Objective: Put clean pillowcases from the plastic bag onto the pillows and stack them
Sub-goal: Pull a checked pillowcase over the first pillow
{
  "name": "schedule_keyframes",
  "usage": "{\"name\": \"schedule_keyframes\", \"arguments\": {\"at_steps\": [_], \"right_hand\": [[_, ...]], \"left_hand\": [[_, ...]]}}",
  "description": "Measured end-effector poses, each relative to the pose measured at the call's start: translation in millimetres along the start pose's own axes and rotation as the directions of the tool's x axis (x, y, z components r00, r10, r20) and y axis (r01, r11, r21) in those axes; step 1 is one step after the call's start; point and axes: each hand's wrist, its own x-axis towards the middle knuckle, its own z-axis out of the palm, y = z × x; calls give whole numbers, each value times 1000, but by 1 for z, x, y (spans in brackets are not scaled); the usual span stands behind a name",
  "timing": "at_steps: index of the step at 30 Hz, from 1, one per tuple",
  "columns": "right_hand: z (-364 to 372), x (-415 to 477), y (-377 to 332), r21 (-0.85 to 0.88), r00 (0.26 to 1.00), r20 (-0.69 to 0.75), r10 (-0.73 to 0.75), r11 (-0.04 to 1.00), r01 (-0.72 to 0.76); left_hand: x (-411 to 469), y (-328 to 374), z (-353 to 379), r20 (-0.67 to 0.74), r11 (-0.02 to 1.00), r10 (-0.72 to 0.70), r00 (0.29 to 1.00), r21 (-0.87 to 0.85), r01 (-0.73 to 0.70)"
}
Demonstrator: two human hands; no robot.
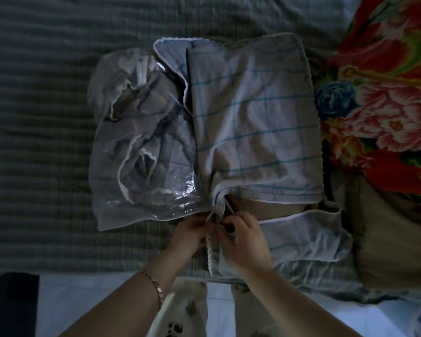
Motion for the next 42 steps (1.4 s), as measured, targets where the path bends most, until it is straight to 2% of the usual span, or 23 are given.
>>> {"name": "schedule_keyframes", "arguments": {"at_steps": [5, 11, 16, 20, 24, 25, 27, 29, 31, 32, 33, 34, 35, 36, 37, 38, 40, 42], "right_hand": [[-9, 4, 0, -98, 995, 10, -99, 990, 100], [-6, 4, 1, -78, 992, -17, -122, 990, 120], [-4, 4, -10, -95, 998, -27, -64, 994, 62], [-11, 8, -12, -28, 990, 97, 101, 995, -98], [-29, 9, -8, -193, 996, -44, -78, 979, 68], [-36, 11, -3, -205, 997, -51, -58, 978, 46], [-55, 16, 13, -230, 993, -57, 103, 966, -114], [-72, 16, 38, -292, 948, -8, 319, 906, -307], [-90, 18, 64, -318, 858, -20, 514, 810, -493], [-99, 19, 73, -312, 810, -30, 586, 764, -565], [-106, 19, 79, -292, 779, -33, 626, 740, -607], [-113, 19, 83, -263, 773, -31, 633, 741, -618], [-118, 19, 85, -256, 793, -13, 609, 765, -591], [-124, 18, 83, -262, 822, 9, 569, 795, -547], [-130, 17, 82, -270, 847, 38, 530, 822, -501], [-135, 16, 78, -279, 869, 70, 491, 846, -455], [-144, 14, 74, -295, 903, 119, 413, 883, -365], [-151, 13, 77, -288, 918, 129, 375, 900, -327]], "left_hand": [[-10, 3, -7, 78, 996, -39, 996, -71, 45], [-12, 9, -3, 70, 992, -78, 994, -94, 84], [-14, 14, -5, 84, 996, -72, 994, -45, 76], [-15, 19, -6, 144, 999, -23, 989, 40, 18], [-18, 24, -10, 151, 997, 1, 988, 78, -13], [-17, 24, -15, 125, 997, 2, 992, 75, -12], [-14, 20, -30, 42, 996, 6, 999, 93, -10], [-6, 10, -42, -129, 969, 51, 990, 246, -18], [-1, 0, -34, -302, 830, 199, 932, 558, 4], [-2, -3, -20, -324, 707, 291, 900, 707, 26], [-6, -5, -1, -269, 575, 381, 884, 818, 1], [-13, -2, 22, -147, 439, 456, 878, 895, -78], [-17, -1, 45, 14, 305, 523, 852, 930, -203], [-19, 3, 66, 186, 168, 587, 788, 924, -343], [-21, 9, 88, 350, 18, 583, 733, 897, -442], [-20, 18, 105, 430, -106, 551, 715, 886, -451], [-18, 40, 136, 498, -240, 396, 771, 867, -437], [-15, 52, 155, 574, -330, 255, 779, 808, -487]]}}
